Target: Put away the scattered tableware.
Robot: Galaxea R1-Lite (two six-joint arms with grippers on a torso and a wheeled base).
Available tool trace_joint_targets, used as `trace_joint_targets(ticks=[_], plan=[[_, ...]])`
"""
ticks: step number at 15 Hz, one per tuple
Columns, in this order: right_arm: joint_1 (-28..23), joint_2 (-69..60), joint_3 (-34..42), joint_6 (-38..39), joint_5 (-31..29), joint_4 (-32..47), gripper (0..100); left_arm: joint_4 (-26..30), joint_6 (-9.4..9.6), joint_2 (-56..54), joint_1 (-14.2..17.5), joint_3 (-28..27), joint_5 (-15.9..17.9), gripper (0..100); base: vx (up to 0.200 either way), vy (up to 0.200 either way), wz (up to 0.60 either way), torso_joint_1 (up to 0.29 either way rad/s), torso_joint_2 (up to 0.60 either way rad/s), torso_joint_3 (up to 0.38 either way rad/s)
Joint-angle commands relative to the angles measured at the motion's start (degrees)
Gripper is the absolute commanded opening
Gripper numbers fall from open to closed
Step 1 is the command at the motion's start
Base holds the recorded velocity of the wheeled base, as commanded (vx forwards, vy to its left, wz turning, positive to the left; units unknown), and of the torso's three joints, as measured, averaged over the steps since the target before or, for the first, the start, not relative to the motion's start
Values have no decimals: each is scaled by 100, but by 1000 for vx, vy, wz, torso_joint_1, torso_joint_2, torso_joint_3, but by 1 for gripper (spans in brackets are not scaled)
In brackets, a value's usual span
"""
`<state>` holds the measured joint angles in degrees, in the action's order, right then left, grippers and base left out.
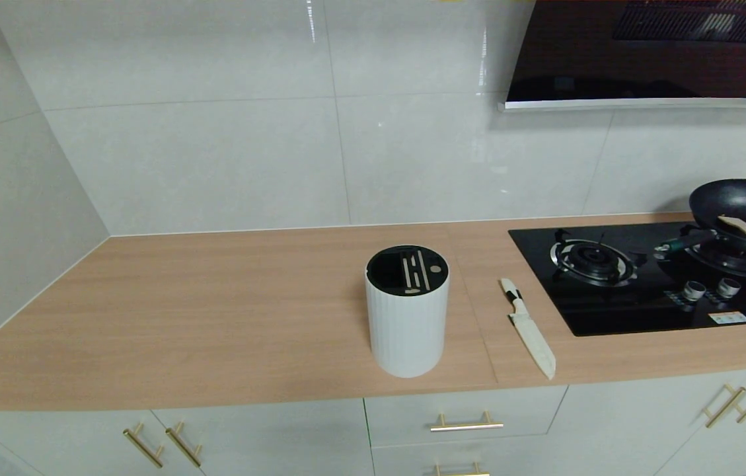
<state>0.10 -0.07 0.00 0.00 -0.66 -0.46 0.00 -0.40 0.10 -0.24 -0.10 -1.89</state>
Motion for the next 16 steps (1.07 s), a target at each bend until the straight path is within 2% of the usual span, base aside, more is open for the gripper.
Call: trace_joint_targets(ticks=[1, 2, 5, 7, 11, 16], plan=[[-1, 7, -132, 44, 4, -68, 100, 0, -4, -1, -2, 1, -4, 100, 0, 0, 0, 0, 0, 0], [25, 183, -879, 448, 163, -33, 100, 0, -4, -1, -2, 1, -4, 100, 0, 0, 0, 0, 0, 0], [78, 1633, -1459, 536, 857, 152, 100, 0, -4, -1, -2, 1, -4, 100, 0, 0, 0, 0, 0, 0], [87, 3040, -1837, 475, 901, 29, 100, 0, -4, -1, -2, 1, -4, 100, 0, 0, 0, 0, 0, 0], [421, 5773, -2716, 475, 892, -1158, 100, 0, -4, -1, 7, 1, -4, 100, 0, 0, 0, 0, 0, 0], [860, 8049, -3841, 448, 830, -1298, 100, 0, -4, -1, 7, 1, -4, 100, 0, 0, 0, 0, 0, 0]])
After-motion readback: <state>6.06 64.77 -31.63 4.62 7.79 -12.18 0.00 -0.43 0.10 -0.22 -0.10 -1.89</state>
